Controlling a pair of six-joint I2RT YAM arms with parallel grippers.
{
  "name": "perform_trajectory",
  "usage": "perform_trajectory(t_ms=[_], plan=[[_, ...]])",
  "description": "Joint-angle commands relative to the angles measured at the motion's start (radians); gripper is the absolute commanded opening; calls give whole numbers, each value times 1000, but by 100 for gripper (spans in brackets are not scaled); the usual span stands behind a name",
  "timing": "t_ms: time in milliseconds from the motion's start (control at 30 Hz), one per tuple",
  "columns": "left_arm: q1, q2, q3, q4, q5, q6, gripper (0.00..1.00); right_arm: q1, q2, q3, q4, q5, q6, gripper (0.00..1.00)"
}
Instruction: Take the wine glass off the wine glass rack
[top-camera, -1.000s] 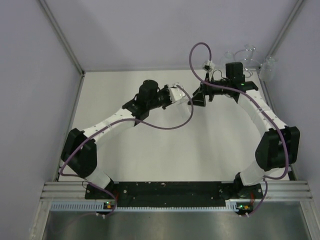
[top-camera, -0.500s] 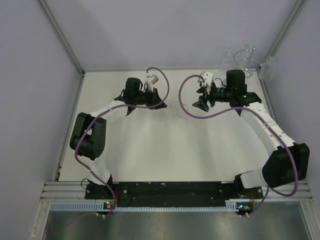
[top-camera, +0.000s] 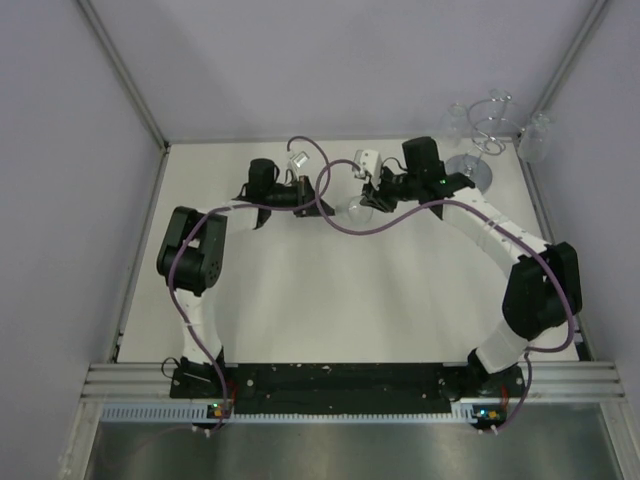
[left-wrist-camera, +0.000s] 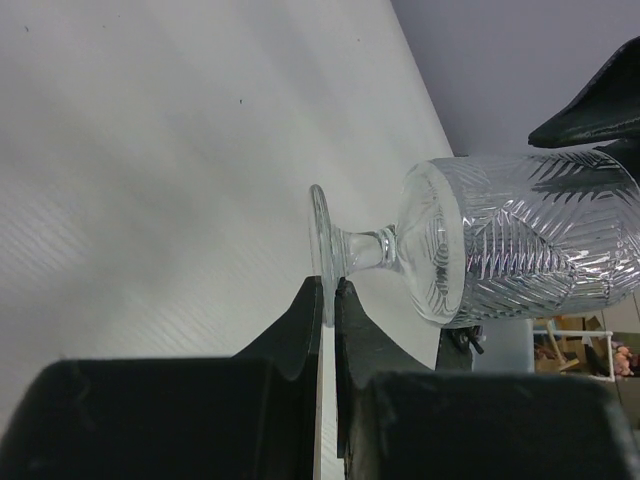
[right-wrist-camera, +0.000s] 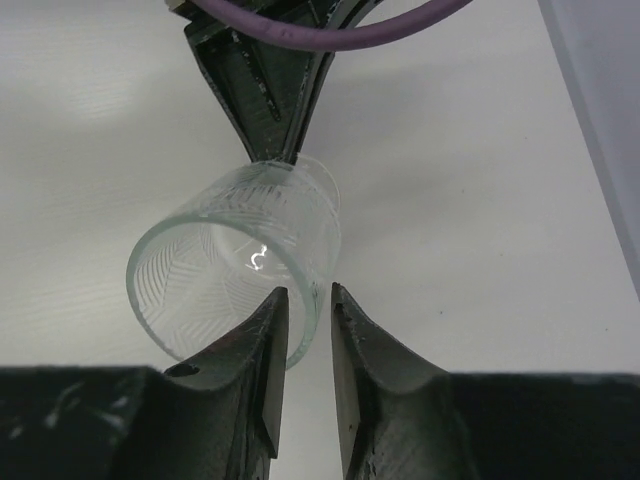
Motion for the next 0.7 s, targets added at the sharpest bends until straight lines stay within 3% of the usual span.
perform_trajectory(t_ms=[0,100,200,233,433,667], plan=[[0,10,61,159,90,-94,0,23,60,118,26,56,69,19],[0,25,85,84,72,-48,0,40,115,161,22,79,136,18],[3,17,85,25,30,-3,0,58,160,200,17,113,221,1],[3,17,85,25,30,-3,0,63,177,210,19,122,241,0],[3,17,85,25,30,-3,0,74,244,313,22,196,344,0],[3,17,85,25,30,-3,0,74,356,474,-81,270,322,0]])
